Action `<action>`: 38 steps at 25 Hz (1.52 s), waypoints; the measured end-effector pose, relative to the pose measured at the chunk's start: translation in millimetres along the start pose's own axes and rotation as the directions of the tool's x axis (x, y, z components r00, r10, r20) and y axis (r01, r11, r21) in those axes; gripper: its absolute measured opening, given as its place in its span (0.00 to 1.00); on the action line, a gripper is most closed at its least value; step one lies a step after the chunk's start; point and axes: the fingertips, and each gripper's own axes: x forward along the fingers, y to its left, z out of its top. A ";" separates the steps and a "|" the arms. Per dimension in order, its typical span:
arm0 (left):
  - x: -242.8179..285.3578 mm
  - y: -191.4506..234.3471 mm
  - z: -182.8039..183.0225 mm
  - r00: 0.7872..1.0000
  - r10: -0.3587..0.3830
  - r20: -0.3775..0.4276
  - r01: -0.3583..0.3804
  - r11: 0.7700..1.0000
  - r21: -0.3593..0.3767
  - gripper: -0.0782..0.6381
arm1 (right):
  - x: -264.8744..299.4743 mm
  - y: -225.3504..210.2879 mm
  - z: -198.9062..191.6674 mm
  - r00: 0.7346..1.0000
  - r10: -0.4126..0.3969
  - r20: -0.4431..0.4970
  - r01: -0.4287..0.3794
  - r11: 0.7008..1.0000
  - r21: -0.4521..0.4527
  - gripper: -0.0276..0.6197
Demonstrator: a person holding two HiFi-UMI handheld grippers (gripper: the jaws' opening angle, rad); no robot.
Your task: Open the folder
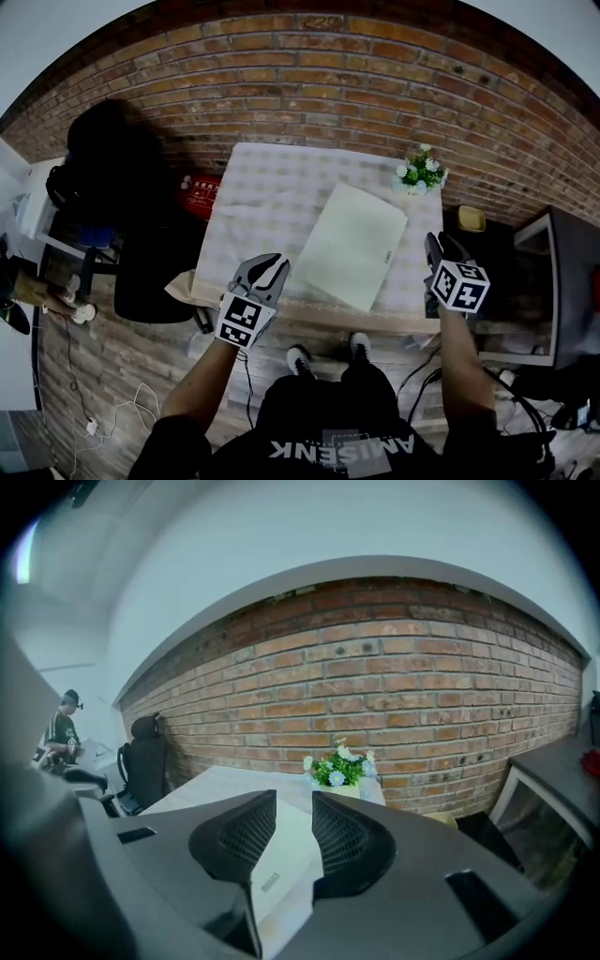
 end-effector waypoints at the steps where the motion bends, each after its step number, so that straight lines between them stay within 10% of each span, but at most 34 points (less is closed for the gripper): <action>1: 6.1 -2.9 -6.8 1.000 -0.008 -0.021 0.008 1.000 0.010 0.22 | 10.4 -5.7 -4.8 1.000 0.006 -0.015 -0.006 1.000 0.004 0.27; 28: 71.4 -61.9 -141.3 0.929 -0.086 -0.359 0.164 0.967 0.194 0.34 | 195.8 -75.0 -123.2 0.947 0.084 -0.310 -0.044 0.990 0.135 0.26; 38: 75.3 -58.9 -147.8 0.887 -0.009 -0.462 0.247 0.854 0.457 0.34 | 196.6 -72.2 -124.4 0.943 0.098 -0.319 -0.057 0.989 0.135 0.27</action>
